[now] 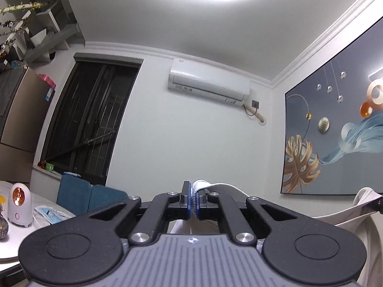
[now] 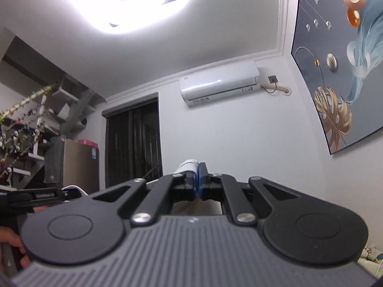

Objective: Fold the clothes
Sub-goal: 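Lift the T-shirt high with both grippers to shake it open, then lower the T-shirt onto the bed with both grippers and release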

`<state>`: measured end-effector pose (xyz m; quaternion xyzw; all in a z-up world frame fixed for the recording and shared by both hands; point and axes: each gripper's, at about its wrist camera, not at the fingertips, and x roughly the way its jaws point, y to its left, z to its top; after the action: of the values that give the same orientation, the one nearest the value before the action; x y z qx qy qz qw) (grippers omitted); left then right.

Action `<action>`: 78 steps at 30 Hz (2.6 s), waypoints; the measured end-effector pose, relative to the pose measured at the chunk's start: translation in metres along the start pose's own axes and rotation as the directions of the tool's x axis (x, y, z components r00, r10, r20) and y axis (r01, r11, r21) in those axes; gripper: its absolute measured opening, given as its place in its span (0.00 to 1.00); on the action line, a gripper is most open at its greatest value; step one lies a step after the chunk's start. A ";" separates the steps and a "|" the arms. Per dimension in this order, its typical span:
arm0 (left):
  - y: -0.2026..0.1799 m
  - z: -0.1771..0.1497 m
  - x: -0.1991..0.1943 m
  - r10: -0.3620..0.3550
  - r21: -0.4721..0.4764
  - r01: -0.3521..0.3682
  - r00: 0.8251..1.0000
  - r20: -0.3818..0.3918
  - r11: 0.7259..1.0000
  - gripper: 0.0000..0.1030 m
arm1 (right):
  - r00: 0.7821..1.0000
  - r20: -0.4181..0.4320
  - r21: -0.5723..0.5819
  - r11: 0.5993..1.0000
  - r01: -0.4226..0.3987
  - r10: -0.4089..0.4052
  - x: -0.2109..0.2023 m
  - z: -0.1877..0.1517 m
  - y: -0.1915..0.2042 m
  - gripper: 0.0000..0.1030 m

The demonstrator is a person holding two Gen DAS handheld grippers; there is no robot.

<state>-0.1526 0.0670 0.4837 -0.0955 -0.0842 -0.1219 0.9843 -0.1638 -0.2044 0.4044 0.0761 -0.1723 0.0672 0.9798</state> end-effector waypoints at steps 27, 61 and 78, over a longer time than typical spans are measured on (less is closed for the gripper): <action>0.111 -0.665 0.568 0.125 0.161 -0.034 0.795 -0.594 0.986 0.04 | 0.680 -0.683 -0.016 0.936 0.352 -0.267 0.359 -0.572 -0.262 0.05; 0.153 -0.568 0.375 -0.076 -0.069 0.038 0.685 -0.725 0.997 0.99 | 0.505 -0.862 0.196 0.893 0.405 -0.040 0.297 -0.567 -0.260 0.81; 0.251 -0.600 0.227 -0.020 -0.367 -0.425 0.631 -0.776 0.827 0.89 | 0.531 -0.847 0.275 0.869 0.412 0.017 0.112 -0.497 -0.177 0.82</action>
<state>0.2141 0.1303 -0.0960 -0.3070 0.3782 -0.0516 0.8718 0.1314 -0.2799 -0.0400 0.2762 0.3394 0.0173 0.8990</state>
